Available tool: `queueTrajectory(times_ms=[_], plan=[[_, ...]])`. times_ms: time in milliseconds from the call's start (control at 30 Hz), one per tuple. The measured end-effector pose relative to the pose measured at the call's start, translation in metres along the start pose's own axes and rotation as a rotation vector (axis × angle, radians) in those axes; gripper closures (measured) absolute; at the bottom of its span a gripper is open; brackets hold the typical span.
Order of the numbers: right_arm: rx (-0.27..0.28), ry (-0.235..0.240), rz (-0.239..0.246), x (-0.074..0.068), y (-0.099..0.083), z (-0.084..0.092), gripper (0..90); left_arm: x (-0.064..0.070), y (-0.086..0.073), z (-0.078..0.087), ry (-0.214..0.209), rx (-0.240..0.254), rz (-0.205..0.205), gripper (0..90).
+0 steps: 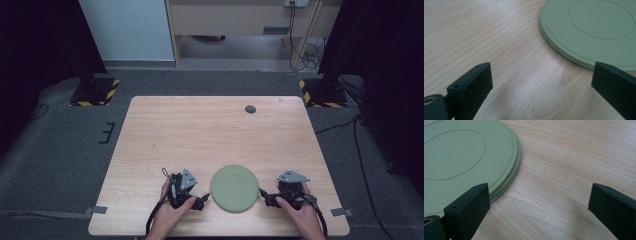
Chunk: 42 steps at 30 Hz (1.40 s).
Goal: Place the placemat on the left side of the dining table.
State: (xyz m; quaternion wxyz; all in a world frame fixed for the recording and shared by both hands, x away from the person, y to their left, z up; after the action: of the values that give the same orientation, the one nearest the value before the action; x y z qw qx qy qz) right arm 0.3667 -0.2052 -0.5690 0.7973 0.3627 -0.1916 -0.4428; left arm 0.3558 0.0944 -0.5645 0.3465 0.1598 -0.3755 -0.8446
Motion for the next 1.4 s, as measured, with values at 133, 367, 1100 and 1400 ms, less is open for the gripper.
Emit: queueTrajectory(times_ms=[133,367,1100,1400], plan=[[-0.007,0.011,0.009,-0.004,-0.001,-0.001,4.1,0.010,-0.003,-0.007,-0.059,-0.030,-0.018,3.1],[-0.013,0.015,0.020,-0.008,-0.001,-0.003,3.5,0.016,0.003,-0.014,-0.053,-0.016,-0.017,4.2],[0.001,-0.021,-0.009,-0.005,0.006,-0.006,3.9,0.013,0.013,-0.020,-0.001,0.014,-0.022,2.3],[-0.007,-0.014,0.008,-0.009,0.004,-0.007,2.2,0.013,0.015,-0.023,0.012,0.005,-0.029,0.4]])
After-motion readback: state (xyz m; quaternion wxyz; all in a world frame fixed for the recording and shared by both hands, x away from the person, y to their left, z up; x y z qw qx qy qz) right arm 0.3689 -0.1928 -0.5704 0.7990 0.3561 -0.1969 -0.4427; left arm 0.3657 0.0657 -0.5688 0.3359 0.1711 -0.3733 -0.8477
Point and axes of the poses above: each handheld gripper's, and its own axes: z roughly backward along the jaws, y roughly out of its top, x roughly to its right, the point moved 6 cm from there along -z, roughly forward along the jaws
